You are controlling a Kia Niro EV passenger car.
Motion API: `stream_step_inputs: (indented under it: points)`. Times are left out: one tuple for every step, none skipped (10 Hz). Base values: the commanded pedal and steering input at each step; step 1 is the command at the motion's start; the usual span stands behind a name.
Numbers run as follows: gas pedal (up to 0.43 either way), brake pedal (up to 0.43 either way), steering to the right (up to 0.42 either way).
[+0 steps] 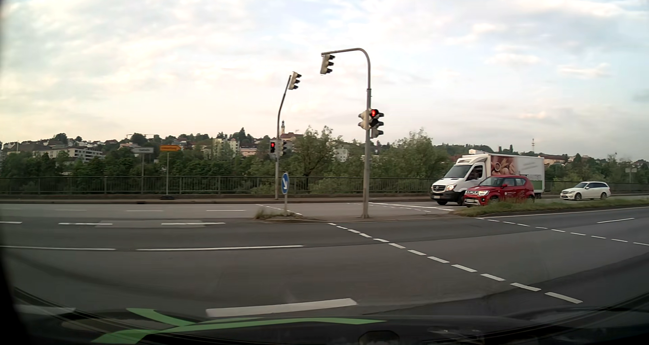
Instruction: Follow the waypoints while adhering to traffic rules and regulations
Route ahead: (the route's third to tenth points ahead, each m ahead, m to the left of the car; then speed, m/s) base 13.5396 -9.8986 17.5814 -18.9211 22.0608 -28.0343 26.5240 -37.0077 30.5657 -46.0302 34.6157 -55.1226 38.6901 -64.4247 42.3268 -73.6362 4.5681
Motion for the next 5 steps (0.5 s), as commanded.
stream_step_inputs:
  points:
    - [0.157,0.000,0.440]
    - [0.150,0.000,0.436]
    - [0.138,0.000,0.431]
    - [0.087,0.000,0.426]
    - [0.098,0.000,0.421]
